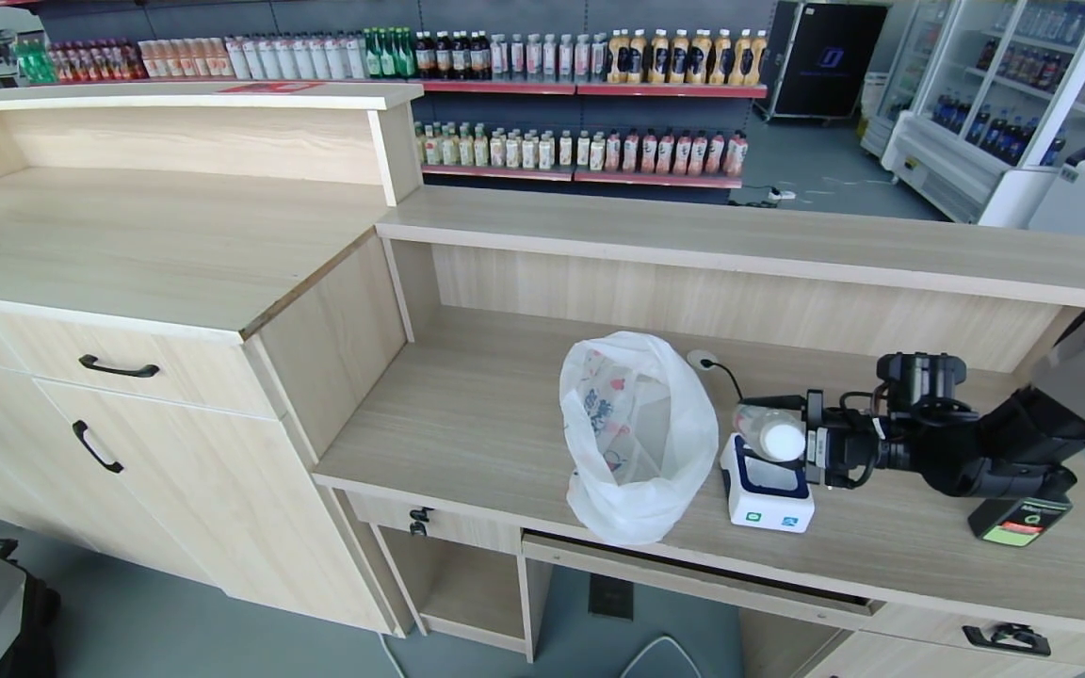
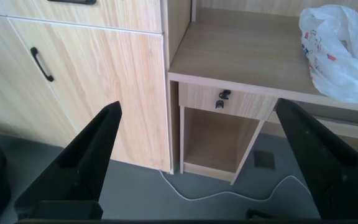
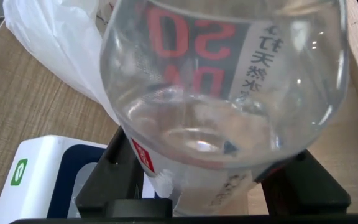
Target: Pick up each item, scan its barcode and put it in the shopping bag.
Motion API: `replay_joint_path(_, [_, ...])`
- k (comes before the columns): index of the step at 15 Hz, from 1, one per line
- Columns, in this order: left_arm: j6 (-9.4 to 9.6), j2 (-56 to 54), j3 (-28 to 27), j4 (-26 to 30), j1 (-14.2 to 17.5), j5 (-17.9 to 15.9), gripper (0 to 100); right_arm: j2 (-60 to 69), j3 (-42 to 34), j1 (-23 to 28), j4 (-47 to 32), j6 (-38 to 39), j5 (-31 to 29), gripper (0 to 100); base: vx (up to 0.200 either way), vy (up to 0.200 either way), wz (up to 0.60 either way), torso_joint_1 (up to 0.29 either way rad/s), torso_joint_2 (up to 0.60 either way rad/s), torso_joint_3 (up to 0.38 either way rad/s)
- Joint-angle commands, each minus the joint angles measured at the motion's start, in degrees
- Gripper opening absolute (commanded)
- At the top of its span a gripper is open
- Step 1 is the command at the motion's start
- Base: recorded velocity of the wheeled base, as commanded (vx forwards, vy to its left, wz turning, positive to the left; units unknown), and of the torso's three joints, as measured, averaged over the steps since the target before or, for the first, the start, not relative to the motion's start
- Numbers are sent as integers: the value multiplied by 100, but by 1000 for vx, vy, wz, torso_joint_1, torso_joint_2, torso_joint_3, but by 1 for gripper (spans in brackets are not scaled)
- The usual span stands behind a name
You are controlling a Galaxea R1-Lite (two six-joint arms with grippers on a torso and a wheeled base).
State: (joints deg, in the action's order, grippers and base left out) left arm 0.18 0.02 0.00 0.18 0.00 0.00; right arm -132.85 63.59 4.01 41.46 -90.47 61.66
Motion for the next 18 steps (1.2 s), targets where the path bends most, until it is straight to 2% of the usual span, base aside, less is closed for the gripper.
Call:
replay_joint_path(1, [-1, -2, 0, -1, 0, 0, 100, -13, 13, -6, -15, 3, -14, 0, 0, 0, 0, 0, 0, 0])
replay_joint_path(3, [-1, -2, 0, -1, 0, 0, 100, 137, 49, -6, -24, 275, -14, 0, 0, 0, 0, 0, 0, 0])
replay_joint_path(5, [-1, -2, 0, -1, 0, 0, 100, 664, 57, 47, -15, 1435, -5, 0, 0, 0, 0, 0, 0, 0])
replay_joint_path(8, [-1, -2, 0, -1, 0, 0, 100, 1710, -250, 416, -15, 3518, -172, 0, 0, 0, 0, 0, 0, 0])
replay_joint_path(10, [-1, -2, 0, -1, 0, 0, 100, 2343, -786, 882, 11, 4714, -682, 0, 0, 0, 0, 0, 0, 0])
replay_joint_path(13, [-1, -2, 0, -1, 0, 0, 100, 3055, -1876, 1823, 55, 5654, -831, 0, 0, 0, 0, 0, 0, 0])
replay_joint_path(15, [-1, -2, 0, -1, 0, 0, 100, 3275, -1947, 1928, 38, 6612, -1420, 0, 0, 0, 0, 0, 0, 0])
replay_joint_path(16, [-1, -2, 0, -1, 0, 0, 100, 3345, -1876, 1867, 38, 7350, -2105, 0, 0, 0, 0, 0, 0, 0])
replay_joint_path(18, [-1, -2, 0, -1, 0, 0, 100, 3424, -1700, 1506, 64, 8256, -3037, 0, 0, 0, 0, 0, 0, 0])
